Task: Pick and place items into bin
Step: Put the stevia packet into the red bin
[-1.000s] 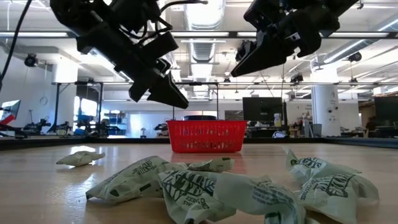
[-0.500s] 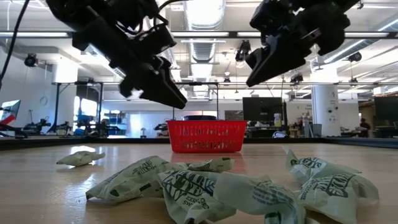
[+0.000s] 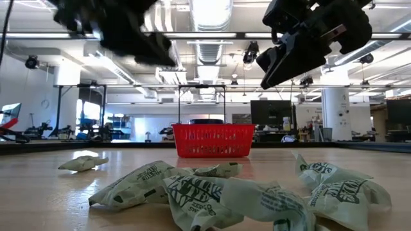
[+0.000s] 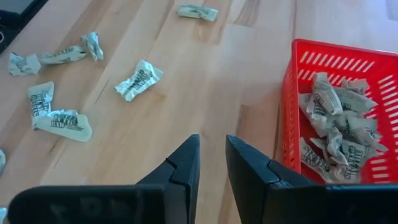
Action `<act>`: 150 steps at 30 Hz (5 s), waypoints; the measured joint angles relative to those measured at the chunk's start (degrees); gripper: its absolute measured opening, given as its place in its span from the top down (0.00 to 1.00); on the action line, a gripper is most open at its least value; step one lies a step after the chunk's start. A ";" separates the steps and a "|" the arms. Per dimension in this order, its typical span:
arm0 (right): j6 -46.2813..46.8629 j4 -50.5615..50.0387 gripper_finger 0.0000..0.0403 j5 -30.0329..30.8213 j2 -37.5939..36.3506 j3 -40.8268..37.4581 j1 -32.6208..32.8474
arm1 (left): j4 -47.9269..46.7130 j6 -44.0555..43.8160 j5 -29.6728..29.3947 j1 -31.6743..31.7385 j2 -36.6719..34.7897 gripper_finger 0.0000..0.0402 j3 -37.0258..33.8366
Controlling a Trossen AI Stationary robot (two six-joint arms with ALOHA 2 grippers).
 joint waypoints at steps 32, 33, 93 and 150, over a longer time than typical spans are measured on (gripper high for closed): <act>-1.32 1.96 0.84 0.33 0.02 -0.06 1.11 | -19.84 -27.02 -22.53 -21.60 1.21 0.65 -1.65; -1.31 1.96 0.84 0.33 0.02 -0.07 1.11 | -19.69 -26.94 -22.45 -21.60 2.66 0.65 -1.30; -0.74 1.92 0.84 0.31 0.04 -0.07 1.09 | -7.85 0.67 -28.79 -8.72 9.71 0.98 4.02; 2.54 26.22 0.72 -1.94 22.21 4.70 8.99 | -15.88 -7.60 -21.46 -4.57 -1.20 0.66 1.75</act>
